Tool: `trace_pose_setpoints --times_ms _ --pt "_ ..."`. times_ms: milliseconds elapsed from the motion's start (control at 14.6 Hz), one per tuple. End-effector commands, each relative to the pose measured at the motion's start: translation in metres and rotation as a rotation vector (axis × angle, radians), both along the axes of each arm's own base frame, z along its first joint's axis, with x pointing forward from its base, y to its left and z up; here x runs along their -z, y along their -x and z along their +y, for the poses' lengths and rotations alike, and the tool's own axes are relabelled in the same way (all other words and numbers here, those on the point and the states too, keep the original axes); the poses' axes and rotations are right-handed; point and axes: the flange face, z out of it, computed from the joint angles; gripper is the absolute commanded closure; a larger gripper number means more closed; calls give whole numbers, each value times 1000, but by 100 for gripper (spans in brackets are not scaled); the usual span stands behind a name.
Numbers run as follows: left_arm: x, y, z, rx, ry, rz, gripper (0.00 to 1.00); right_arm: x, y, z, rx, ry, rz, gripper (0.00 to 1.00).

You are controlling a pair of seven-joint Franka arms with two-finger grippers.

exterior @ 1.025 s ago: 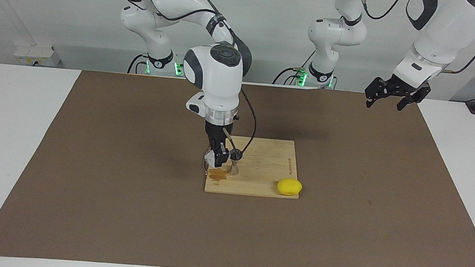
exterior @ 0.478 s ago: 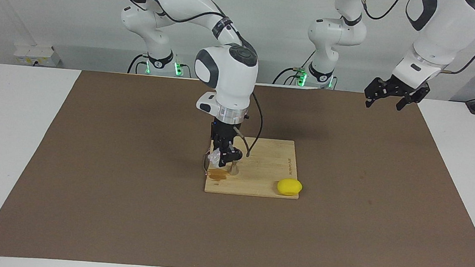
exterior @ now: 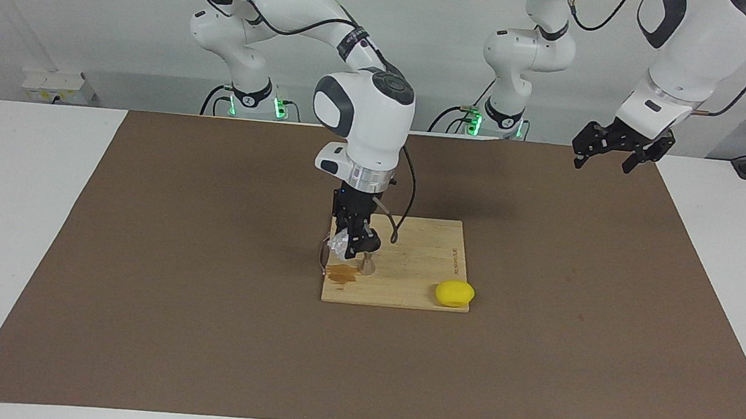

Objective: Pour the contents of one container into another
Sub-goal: 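Tilt the clear cup with the right gripper to pour into the metal cup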

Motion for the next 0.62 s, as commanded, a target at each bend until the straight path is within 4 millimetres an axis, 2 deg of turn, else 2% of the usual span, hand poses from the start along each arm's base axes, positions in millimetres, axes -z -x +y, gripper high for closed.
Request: trace_pose_setpoints --times_ms 0,137,547 --pt "0 4 1 8 7 10 0 -7 6 -3 -4 34 -15 100" --pt "0 4 1 8 7 10 0 -3 12 6 -29 46 -10 100" --pt "0 4 1 8 7 10 0 -4 13 7 -33 49 -15 100"
